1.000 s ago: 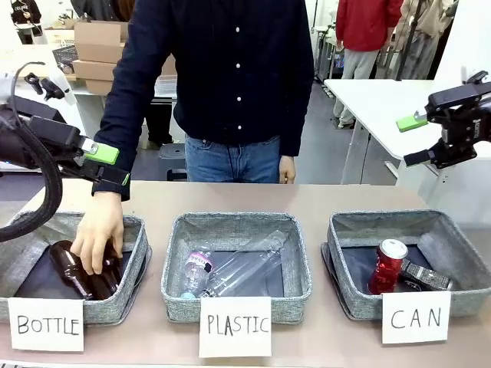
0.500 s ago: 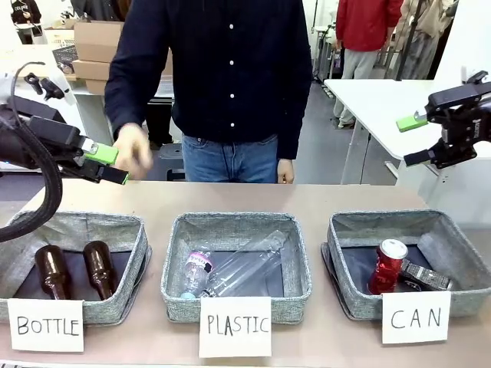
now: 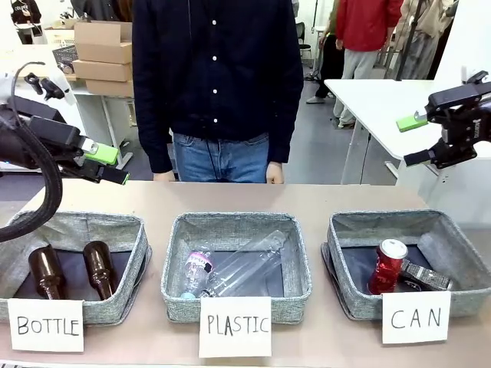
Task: Sort the can waste into the basket.
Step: Pick up the can waste from the table and place it in the right Fabric basket.
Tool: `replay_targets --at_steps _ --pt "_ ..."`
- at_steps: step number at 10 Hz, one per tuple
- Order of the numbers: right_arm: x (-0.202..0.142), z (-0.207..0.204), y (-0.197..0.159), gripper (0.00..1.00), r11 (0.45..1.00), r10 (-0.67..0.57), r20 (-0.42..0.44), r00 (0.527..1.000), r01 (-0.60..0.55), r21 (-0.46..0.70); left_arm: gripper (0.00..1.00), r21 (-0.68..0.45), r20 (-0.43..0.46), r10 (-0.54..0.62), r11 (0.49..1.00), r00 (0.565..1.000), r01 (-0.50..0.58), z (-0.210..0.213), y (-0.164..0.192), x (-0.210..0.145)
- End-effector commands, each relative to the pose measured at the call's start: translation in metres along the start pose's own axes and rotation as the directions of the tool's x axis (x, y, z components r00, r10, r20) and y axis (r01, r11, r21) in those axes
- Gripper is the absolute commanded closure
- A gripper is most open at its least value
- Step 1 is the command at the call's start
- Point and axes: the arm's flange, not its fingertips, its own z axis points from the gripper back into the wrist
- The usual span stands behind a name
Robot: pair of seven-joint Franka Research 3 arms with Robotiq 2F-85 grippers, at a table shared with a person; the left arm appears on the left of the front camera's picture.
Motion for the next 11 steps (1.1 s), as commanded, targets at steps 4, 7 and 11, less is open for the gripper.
replay_targets --at_steps 4,7,11 --pt "0.0002 0.0019 -0.0008 0.00 1.000 0.029 -0.008 1.000 -0.029 -0.005 0.00 -0.017 0.020 0.006 1.000 1.000 -0.006 -0.0024 -0.0025 -0.0029" --pt "0.0002 0.0019 -0.0008 0.00 1.000 0.029 -0.008 1.000 -0.029 -0.005 0.00 -0.017 0.020 0.006 1.000 1.000 -0.006 -0.0024 -0.0025 -0.0029" --pt "0.0002 0.0019 -0.0008 0.00 1.000 0.029 -0.008 1.000 -0.029 -0.005 0.00 -0.017 0.020 0.006 1.000 1.000 -0.006 -0.0024 -0.0025 -0.0029"
